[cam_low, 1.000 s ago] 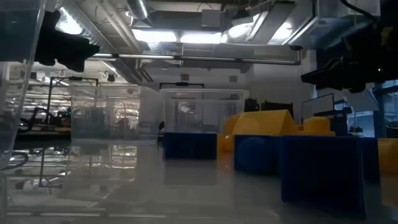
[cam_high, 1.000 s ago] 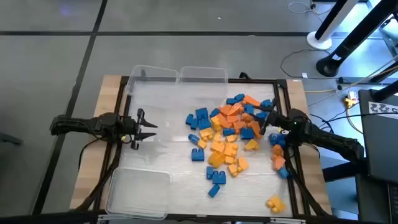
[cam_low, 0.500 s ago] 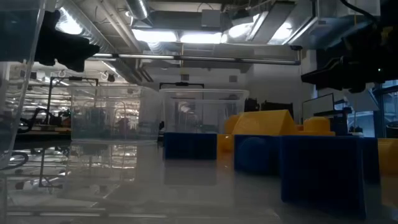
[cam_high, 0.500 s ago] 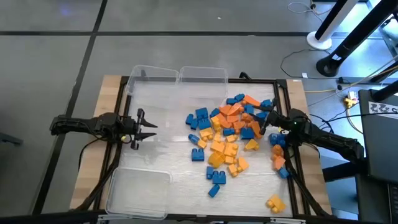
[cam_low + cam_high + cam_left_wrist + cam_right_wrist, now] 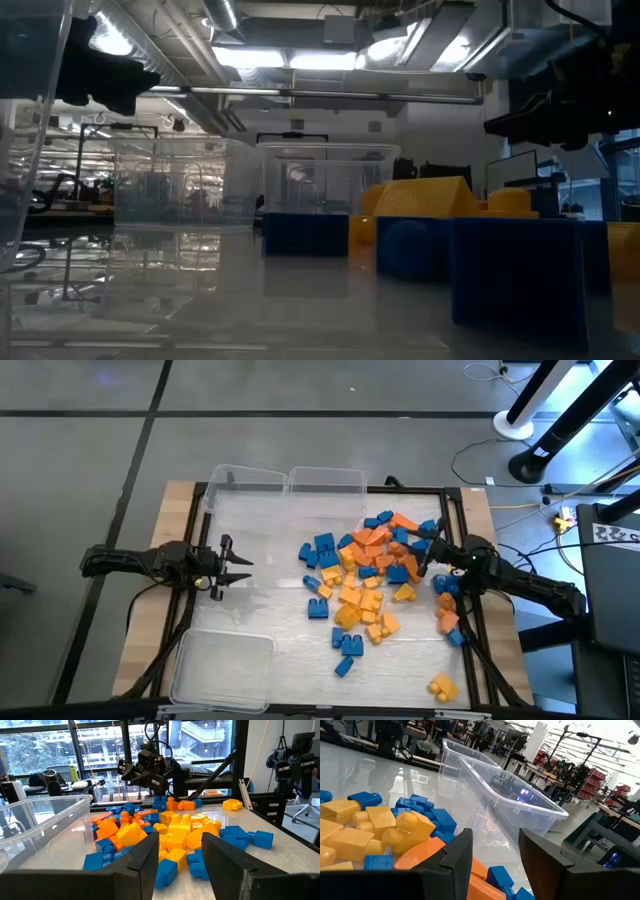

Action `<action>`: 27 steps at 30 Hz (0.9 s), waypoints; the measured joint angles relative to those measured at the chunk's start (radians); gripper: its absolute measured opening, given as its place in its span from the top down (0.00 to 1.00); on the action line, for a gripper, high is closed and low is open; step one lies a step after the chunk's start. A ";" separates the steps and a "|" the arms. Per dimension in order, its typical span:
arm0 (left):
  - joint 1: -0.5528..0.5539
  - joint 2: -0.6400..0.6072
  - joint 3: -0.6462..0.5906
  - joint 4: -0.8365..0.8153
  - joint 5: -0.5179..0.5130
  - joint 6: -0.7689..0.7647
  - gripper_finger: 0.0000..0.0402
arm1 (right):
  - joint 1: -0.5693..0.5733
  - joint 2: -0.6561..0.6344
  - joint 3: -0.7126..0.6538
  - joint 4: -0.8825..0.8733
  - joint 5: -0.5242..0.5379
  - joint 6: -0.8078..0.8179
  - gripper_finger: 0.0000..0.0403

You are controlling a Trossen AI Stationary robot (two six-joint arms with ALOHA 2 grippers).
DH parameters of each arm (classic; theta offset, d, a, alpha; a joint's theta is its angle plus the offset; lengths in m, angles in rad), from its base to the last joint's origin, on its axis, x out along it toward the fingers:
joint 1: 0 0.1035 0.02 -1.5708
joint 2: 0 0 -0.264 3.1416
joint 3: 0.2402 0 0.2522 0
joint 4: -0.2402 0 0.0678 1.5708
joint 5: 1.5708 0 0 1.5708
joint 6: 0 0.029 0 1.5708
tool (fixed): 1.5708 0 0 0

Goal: Sort blocks

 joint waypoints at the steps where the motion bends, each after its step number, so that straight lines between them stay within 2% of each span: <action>1: 0.000 0.000 0.000 0.000 0.000 0.000 0.65 | 0.000 0.000 0.000 0.000 0.000 0.000 0.60; 22: 0.000 0.000 0.000 0.001 0.000 -0.001 0.65 | 0.000 0.000 0.000 0.001 0.000 0.000 0.60; 27: 0.000 0.000 0.000 0.001 0.000 -0.074 0.65 | 0.000 0.000 0.000 0.001 0.000 0.000 0.60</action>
